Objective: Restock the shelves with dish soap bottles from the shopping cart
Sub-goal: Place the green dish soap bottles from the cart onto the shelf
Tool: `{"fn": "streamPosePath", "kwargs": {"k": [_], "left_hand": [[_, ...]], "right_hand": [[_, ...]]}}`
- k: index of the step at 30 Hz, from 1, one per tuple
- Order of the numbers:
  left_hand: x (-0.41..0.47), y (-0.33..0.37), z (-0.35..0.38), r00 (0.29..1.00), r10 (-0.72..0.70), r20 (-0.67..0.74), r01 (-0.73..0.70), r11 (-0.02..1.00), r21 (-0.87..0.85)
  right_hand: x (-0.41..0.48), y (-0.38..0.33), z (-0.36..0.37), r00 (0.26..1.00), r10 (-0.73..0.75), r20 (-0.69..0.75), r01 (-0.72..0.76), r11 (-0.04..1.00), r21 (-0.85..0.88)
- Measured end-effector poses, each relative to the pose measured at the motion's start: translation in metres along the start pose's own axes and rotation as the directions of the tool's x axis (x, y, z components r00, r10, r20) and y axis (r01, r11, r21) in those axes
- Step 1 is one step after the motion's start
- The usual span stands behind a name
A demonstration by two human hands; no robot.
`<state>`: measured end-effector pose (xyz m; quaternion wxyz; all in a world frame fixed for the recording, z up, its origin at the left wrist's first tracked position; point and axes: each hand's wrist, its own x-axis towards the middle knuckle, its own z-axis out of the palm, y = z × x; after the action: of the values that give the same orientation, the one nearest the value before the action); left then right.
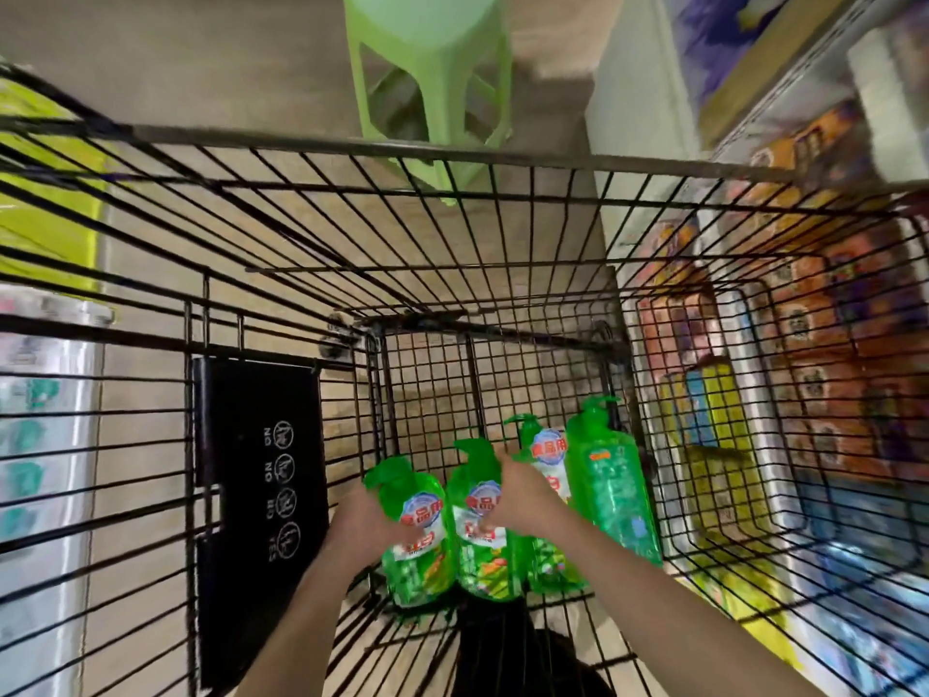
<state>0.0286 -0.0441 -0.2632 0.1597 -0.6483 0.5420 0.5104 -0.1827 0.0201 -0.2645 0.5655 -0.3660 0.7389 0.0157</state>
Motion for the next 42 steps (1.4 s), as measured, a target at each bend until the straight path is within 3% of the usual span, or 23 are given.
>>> {"fn": "streamPosePath", "kwargs": {"k": [3,11,18,21,24,28,31,35,39,42], "left_hand": [[-0.013,0.009,0.002,1.0,-0.004,-0.019,0.005,0.999,0.043],[-0.058,0.057,-0.024,0.943,0.315,-0.104,-0.297,0.941,0.161],[-0.102,0.103,-0.042,0.854,0.437,-0.282,-0.414,0.9,0.14],[-0.125,0.131,-0.047,0.8,0.531,-0.279,-0.518,0.846,0.126],[-0.158,0.171,-0.055,0.68,0.648,-0.344,-0.639,0.754,0.155],[-0.193,0.218,-0.065,0.553,0.761,-0.341,-0.743,0.635,0.212],[-0.226,0.258,-0.067,0.429,0.843,-0.325,-0.802,0.521,0.293],[-0.275,0.307,-0.057,0.287,0.915,-0.283,-0.8,0.392,0.455],[-0.311,0.353,-0.041,0.198,0.951,-0.238,-0.915,0.266,0.303],[-0.337,0.39,-0.032,0.096,0.972,-0.215,-0.934,0.162,0.319]], "right_hand": [[-0.019,0.005,0.0,0.996,-0.03,-0.08,0.032,0.999,0.016],[-0.076,-0.007,-0.033,0.953,-0.062,-0.295,0.099,0.989,0.111],[-0.12,-0.006,-0.068,0.814,-0.056,-0.579,0.228,0.947,0.228],[-0.138,-0.002,-0.091,0.731,-0.102,-0.675,0.351,0.904,0.244],[-0.163,0.001,-0.118,0.643,-0.13,-0.755,0.455,0.858,0.239],[-0.214,0.003,-0.154,0.433,-0.175,-0.884,0.594,0.793,0.134],[-0.251,0.012,-0.181,0.427,-0.204,-0.881,0.621,0.774,0.121],[-0.296,0.032,-0.216,0.344,-0.163,-0.925,0.638,0.764,0.102],[-0.349,0.051,-0.245,0.238,-0.201,-0.95,0.601,0.799,-0.018],[-0.383,0.063,-0.264,0.131,-0.188,-0.973,0.562,0.823,-0.083]]}}
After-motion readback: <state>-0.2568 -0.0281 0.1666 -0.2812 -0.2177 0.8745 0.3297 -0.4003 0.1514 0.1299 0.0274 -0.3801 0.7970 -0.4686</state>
